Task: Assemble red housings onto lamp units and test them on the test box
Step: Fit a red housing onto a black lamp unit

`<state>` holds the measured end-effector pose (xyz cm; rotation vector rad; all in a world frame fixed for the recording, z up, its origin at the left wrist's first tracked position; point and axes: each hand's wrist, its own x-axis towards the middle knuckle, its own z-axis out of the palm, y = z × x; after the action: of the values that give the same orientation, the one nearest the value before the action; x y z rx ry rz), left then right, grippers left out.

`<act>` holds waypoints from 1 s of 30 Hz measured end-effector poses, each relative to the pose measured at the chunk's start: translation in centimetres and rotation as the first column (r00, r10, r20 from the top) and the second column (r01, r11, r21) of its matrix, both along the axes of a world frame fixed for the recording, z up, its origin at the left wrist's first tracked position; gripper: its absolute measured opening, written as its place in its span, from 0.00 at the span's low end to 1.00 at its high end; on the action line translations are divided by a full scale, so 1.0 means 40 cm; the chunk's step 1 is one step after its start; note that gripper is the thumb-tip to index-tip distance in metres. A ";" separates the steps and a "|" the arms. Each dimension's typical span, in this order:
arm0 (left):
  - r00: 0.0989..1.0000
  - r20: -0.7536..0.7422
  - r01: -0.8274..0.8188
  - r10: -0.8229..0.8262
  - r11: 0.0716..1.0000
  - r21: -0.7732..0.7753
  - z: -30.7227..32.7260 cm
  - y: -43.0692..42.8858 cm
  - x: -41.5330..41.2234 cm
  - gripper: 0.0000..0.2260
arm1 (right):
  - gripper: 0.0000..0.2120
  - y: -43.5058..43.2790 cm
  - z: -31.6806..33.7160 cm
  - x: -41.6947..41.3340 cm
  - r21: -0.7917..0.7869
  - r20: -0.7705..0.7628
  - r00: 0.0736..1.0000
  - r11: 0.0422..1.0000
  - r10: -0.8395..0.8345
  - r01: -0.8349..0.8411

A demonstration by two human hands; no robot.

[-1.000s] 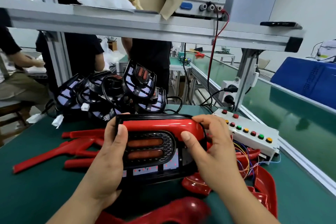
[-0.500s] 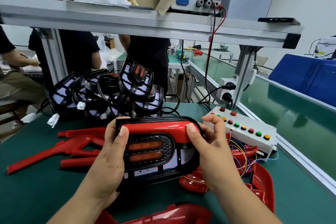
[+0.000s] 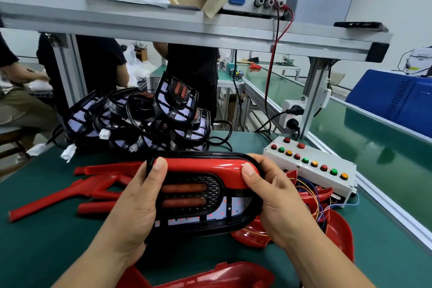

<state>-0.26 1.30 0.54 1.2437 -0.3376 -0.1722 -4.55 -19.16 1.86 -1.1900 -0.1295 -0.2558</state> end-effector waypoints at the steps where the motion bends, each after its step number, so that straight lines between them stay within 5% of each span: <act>1: 1.000 0.008 -0.023 0.023 1.000 0.009 0.002 -0.003 -0.003 0.21 | 0.23 0.002 -0.001 0.000 0.000 0.002 1.000 1.000 -0.005 0.005; 4: 0.997 0.025 -0.071 0.070 0.997 0.015 0.003 -0.006 -0.007 0.20 | 0.21 0.006 -0.003 0.000 -0.017 0.007 1.000 0.999 -0.027 0.027; 8: 0.996 0.035 -0.081 0.081 0.997 0.016 0.004 -0.003 -0.004 0.30 | 0.17 0.006 -0.002 -0.005 -0.083 0.041 0.997 0.994 -0.065 0.068; 12: 0.998 0.010 -0.064 0.064 0.997 0.031 0.004 -0.009 0.002 0.23 | 0.18 0.006 0.001 -0.005 -0.112 0.044 0.995 0.989 -0.088 0.093; 20: 0.993 -0.108 0.039 -0.041 0.999 -0.020 0.031 -0.017 -0.017 0.24 | 0.30 -0.016 0.000 0.007 -0.069 -0.050 0.999 0.997 0.014 -0.017; 25: 0.994 -0.090 0.061 -0.065 0.997 -0.040 0.041 -0.011 -0.020 0.26 | 0.16 -0.018 -0.001 0.007 0.004 -0.056 0.997 0.999 0.055 -0.054; 30: 0.998 -0.037 0.048 -0.049 0.998 -0.046 0.051 -0.006 -0.022 0.25 | 0.18 -0.014 0.003 -0.002 -0.073 -0.032 0.999 0.997 0.037 -0.039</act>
<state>-1.13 1.06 2.57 1.1866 -0.3372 -0.2285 -4.63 -19.72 1.98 -1.2628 -0.1353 -0.2010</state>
